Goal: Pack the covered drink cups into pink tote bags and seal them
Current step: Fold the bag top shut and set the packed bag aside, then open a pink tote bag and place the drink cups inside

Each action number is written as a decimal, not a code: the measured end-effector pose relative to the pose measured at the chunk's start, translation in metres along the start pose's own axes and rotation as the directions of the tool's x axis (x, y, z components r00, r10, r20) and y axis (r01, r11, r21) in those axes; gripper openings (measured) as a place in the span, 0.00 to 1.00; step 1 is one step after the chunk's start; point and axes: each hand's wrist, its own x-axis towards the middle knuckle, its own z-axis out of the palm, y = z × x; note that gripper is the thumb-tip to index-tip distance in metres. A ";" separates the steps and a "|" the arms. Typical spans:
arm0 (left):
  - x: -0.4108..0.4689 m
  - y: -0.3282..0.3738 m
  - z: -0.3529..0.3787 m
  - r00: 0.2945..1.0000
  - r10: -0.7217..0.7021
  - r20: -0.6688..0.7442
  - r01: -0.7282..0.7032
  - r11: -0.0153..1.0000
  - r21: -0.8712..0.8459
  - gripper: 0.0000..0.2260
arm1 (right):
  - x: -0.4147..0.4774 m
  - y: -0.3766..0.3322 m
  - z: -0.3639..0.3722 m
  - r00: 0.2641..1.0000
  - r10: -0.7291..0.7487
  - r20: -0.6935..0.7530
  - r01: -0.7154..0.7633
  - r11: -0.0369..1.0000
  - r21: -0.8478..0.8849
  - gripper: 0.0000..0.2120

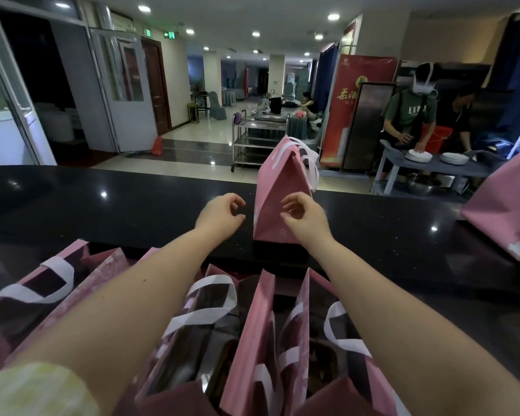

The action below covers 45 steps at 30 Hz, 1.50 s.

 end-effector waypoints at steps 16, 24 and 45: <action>-0.105 -0.101 -0.176 0.979 -0.058 -0.195 0.154 0.840 0.520 0.16 | -0.012 -0.122 0.149 0.829 -0.296 0.475 0.344 0.939 -0.015 0.15; -0.171 -0.186 -0.248 0.925 -0.232 -0.299 0.349 0.832 0.432 0.15 | -0.043 -0.179 0.243 0.711 -0.255 0.655 0.342 0.940 -0.005 0.21; -0.221 -0.319 -0.287 0.851 -0.430 -0.301 0.490 0.856 0.162 0.10 | -0.088 -0.189 0.355 0.749 -0.171 0.640 0.576 0.645 -0.502 0.08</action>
